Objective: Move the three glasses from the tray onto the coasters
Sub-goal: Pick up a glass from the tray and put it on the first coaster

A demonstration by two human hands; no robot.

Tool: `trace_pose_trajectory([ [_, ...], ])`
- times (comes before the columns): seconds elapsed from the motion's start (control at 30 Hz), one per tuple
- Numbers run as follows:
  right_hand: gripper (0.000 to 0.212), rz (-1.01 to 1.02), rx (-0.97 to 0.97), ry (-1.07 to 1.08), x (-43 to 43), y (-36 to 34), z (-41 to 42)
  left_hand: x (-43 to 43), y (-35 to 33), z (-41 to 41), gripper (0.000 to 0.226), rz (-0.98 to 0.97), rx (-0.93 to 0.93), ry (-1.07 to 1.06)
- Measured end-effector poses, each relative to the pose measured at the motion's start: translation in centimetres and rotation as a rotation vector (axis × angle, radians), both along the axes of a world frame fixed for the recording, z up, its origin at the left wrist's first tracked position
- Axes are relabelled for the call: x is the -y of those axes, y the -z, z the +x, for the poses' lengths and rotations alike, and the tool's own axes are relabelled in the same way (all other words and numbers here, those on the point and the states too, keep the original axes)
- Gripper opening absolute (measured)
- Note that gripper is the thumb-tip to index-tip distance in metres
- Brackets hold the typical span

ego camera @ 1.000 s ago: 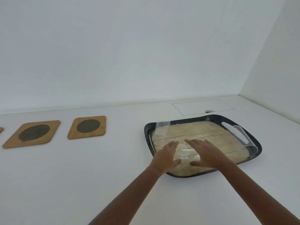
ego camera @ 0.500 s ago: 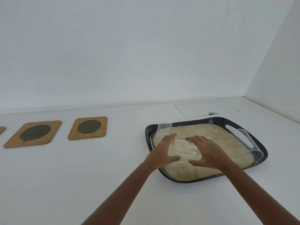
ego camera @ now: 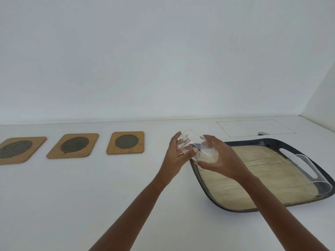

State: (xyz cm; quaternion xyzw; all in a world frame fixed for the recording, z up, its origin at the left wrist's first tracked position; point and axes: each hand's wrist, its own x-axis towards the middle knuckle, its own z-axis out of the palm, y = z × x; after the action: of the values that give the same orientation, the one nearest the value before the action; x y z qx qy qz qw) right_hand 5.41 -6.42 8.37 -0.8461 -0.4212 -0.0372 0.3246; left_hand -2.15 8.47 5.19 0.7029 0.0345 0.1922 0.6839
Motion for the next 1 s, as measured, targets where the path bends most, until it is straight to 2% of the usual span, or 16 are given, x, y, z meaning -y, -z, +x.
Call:
trace_pose_trajectory([
  [0.17,0.072,0.084,-0.112,-0.062,-5.5,0.9,-2.3,-3.9,0.5,-3.0,0.072,-0.087,-0.041,-0.064],
  [0.3,0.072,0.135,-0.252,-0.122,-9.7,1.9,-4.4,-7.2,0.7,-5.3,0.067,-0.097,-0.062,-0.103],
  [0.4,0.069,0.179,-0.325,-0.166,-12.9,2.3,-5.9,-9.9,0.6,-6.8,0.072,-0.072,-0.058,-0.209],
  [0.53,0.063,0.232,-0.325,-0.191,-17.4,2.7,-8.4,-13.3,0.1,-8.9,0.058,-0.05,-0.045,-0.339],
  [0.63,0.072,0.257,-0.269,-0.199,-20.6,3.1,-10.4,-15.6,0.1,-10.4,0.067,-0.009,-0.059,-0.443],
  [0.73,0.078,0.264,-0.246,-0.208,-23.7,3.6,-12.2,-17.8,0.2,-11.8,0.055,0.041,-0.082,-0.528],
  [0.87,0.087,0.259,-0.274,-0.215,-27.5,4.6,-13.9,-20.2,0.2,-13.8,0.074,0.152,-0.101,-0.654],
  [1.0,0.086,0.288,-0.342,-0.249,-30.8,5.0,-15.5,-23.0,0.7,-15.8,0.068,0.229,-0.125,-0.699],
])
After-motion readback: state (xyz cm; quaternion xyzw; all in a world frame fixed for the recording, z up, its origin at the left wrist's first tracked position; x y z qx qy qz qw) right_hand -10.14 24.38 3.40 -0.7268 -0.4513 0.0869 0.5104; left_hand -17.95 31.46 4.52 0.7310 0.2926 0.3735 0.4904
